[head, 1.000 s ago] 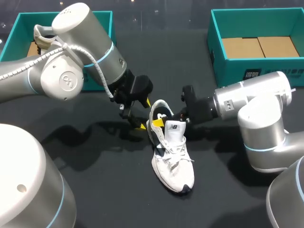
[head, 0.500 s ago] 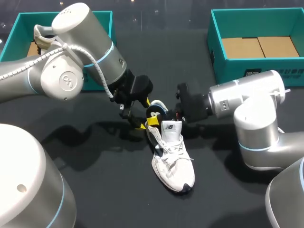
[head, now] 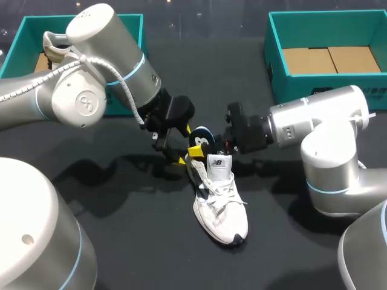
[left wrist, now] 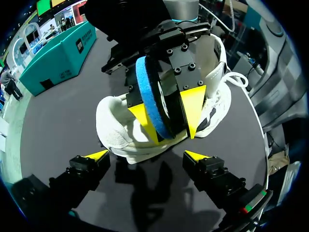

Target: Take the shoe out of the shoebox, open the shoe tongue, remove and reinsert the insole, then place the shoe into the shoebox

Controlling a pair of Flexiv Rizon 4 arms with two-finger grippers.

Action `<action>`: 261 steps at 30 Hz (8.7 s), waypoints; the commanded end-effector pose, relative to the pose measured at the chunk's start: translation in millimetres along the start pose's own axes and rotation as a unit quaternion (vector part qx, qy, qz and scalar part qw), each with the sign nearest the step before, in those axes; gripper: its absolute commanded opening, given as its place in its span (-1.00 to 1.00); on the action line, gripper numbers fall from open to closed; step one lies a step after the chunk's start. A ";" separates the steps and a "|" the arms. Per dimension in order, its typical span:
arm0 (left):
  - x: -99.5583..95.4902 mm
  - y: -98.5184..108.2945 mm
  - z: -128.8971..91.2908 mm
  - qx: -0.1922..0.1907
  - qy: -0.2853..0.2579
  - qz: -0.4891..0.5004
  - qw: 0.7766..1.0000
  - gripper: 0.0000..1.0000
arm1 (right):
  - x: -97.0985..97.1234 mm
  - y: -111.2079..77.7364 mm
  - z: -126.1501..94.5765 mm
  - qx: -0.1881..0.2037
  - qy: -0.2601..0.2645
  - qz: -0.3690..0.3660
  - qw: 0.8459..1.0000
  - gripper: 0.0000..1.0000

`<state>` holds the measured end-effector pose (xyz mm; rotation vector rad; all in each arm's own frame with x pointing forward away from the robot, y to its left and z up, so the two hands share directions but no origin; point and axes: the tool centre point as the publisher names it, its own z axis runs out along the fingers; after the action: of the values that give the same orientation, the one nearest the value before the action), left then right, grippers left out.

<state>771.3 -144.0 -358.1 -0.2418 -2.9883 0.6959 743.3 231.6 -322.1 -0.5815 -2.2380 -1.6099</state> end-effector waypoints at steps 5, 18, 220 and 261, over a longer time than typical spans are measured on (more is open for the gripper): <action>0.2 0.1 0.2 -0.001 0.000 0.000 1.000 1.00 | 2.8 4.5 -5.0 0.001 -0.006 -0.018 1.000 -0.35; 0.2 0.1 0.2 -0.001 0.000 0.000 1.000 1.00 | -9.0 12.0 -18.3 -0.002 -0.014 -0.020 1.000 -0.29; 2.5 23.5 -68.3 -0.033 0.052 0.078 0.995 1.00 | -29.8 33.5 -83.6 0.175 -0.146 0.103 0.968 0.13; -25.0 78.0 -199.5 -0.034 0.092 0.211 0.972 1.00 | 16.4 60.0 -88.7 0.257 -0.344 0.248 0.869 -1.00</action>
<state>828.4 6.7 -214.0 -0.9116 -2.8002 0.5602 762.5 166.3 -238.5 -1.5687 -2.4993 -0.5516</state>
